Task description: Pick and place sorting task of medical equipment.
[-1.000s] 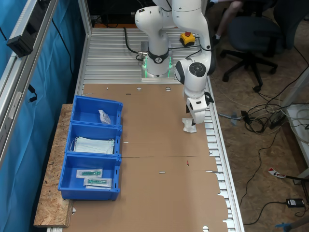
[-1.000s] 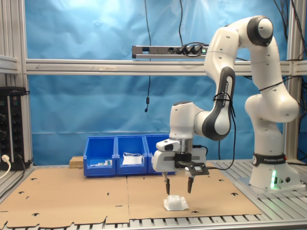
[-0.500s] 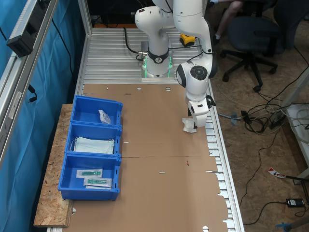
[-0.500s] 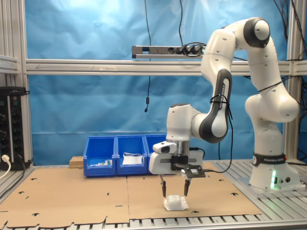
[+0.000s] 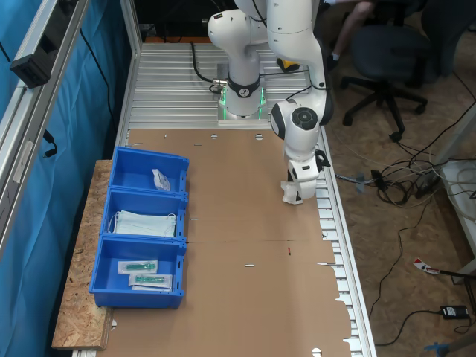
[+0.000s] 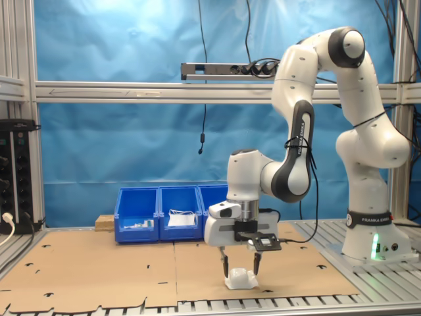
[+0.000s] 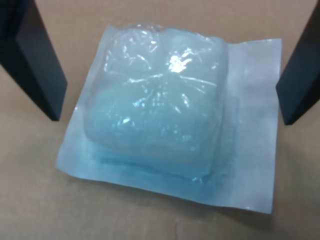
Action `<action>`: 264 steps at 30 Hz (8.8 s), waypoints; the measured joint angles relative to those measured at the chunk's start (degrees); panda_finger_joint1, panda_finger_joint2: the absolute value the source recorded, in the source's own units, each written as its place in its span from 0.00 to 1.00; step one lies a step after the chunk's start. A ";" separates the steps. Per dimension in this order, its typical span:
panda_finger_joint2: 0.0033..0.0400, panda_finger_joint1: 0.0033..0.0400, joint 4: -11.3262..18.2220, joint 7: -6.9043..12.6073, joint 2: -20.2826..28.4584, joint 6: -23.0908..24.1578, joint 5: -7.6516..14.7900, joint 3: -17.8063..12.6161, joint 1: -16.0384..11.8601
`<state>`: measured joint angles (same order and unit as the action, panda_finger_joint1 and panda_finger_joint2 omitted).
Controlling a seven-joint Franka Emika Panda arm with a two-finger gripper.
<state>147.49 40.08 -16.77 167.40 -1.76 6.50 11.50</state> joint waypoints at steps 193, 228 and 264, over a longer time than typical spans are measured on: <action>0.07 0.07 -4.82 -0.01 32.76 -31.48 0.00 -29.59 -24.32; 0.07 0.07 -6.50 -0.01 29.56 -31.65 0.00 -32.28 -24.38; 0.07 0.07 -7.33 -0.01 28.77 -31.65 0.00 -33.14 -24.38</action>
<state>140.16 40.07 12.00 135.75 -1.76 -26.63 -12.88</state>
